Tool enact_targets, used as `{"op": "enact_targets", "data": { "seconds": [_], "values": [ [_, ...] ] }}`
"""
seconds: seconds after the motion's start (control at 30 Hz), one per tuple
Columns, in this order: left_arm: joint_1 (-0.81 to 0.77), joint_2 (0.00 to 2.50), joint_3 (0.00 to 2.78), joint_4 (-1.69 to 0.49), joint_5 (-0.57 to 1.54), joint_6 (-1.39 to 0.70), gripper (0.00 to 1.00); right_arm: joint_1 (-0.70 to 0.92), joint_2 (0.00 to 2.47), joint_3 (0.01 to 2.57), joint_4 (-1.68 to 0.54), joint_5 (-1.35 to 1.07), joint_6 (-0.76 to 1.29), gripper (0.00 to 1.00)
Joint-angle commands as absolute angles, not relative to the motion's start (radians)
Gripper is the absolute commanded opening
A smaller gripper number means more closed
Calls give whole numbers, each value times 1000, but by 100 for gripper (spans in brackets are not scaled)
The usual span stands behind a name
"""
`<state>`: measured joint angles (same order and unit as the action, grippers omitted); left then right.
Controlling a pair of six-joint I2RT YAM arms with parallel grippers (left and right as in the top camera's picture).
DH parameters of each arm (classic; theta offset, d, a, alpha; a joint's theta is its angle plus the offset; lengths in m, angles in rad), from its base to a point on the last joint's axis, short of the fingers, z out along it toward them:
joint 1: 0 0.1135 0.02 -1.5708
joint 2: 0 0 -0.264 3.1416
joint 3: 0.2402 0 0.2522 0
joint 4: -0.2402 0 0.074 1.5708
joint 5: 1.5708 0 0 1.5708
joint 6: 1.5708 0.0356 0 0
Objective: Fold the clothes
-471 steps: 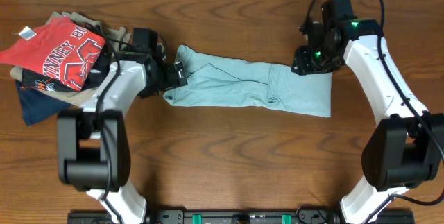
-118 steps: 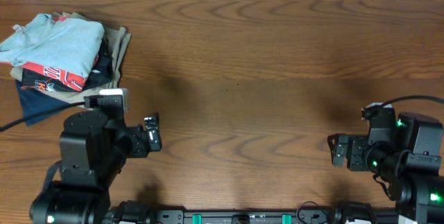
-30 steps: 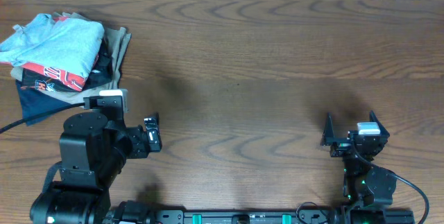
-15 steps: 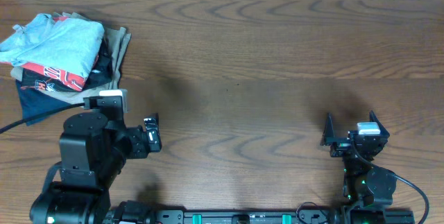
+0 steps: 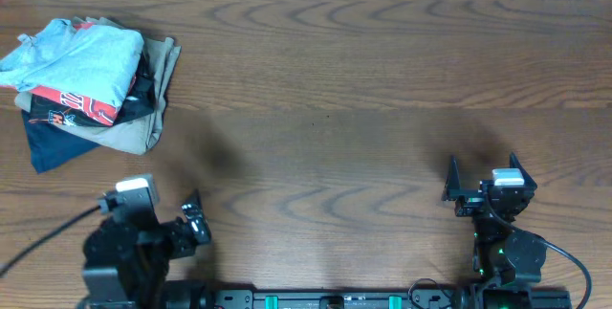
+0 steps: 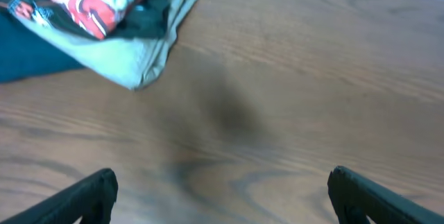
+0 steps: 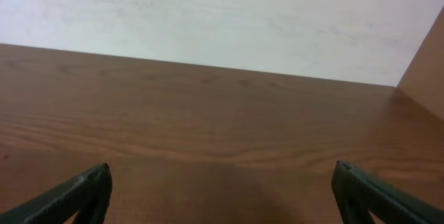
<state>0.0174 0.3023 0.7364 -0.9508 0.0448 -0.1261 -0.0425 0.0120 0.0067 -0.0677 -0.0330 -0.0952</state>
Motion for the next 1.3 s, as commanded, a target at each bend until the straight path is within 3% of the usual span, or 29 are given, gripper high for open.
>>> {"op": "enact_targets", "data": {
  "seconds": [0.0,0.53,0.7,0.83,1.27],
  "values": [
    [23,207,611,-871,33,-112,98,-47,6,6,-72,-34,-99,99],
    [23,2,2,110,35,-127,98,-47,6,6,-72,-34,-99,99],
    [23,2,4,74,25,-75,98,-47,6,6,-72,-34,-99,99],
    [23,2,4,-77,44,-84,98,-47,6,6,-72,-34,-99,99],
    [23,3,4,-67,48,-83,98,-47,6,6,-72,-34,-99,99]
  ]
}}
